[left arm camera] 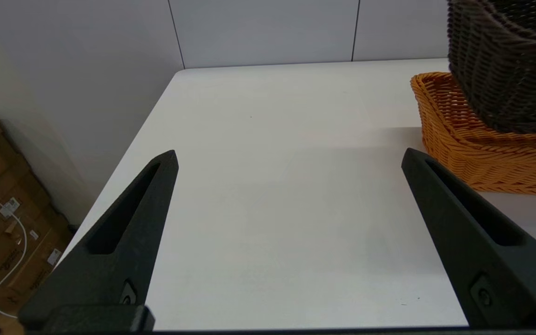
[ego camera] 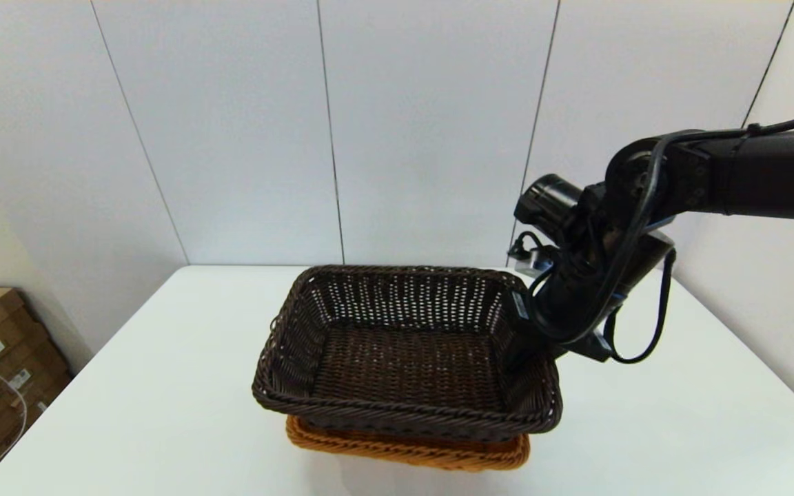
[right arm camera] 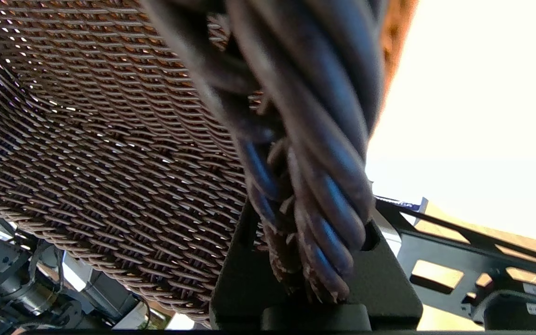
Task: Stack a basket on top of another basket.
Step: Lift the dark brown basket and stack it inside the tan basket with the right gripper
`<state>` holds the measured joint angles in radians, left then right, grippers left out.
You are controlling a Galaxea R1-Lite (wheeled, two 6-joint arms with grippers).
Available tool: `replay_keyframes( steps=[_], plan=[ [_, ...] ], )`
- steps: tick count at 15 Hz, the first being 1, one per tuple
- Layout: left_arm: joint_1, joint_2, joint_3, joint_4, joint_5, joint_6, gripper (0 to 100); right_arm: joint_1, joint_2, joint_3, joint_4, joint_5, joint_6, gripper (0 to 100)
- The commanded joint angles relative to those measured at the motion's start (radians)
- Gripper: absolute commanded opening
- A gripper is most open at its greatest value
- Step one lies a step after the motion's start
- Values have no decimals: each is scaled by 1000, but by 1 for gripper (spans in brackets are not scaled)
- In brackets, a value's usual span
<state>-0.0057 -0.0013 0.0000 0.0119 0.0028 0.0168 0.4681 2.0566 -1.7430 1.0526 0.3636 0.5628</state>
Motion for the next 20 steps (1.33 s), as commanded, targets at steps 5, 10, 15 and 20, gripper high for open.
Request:
replay_keyframes(
  steps=[5,10,15,20],
  plan=[
    [0,1,5,0,-1,-1,100,12,79,-90,6,3,5,0],
    [0,1,5,0,-1,-3,100,-22,117,-93,4,3,3,0],
    [0,1,5,0,-1,-3,100,-54,135,-79,7,1,-7,0],
    [0,1,5,0,0,-1,100,-51,134,-43,6,-2,-12,0]
  ],
)
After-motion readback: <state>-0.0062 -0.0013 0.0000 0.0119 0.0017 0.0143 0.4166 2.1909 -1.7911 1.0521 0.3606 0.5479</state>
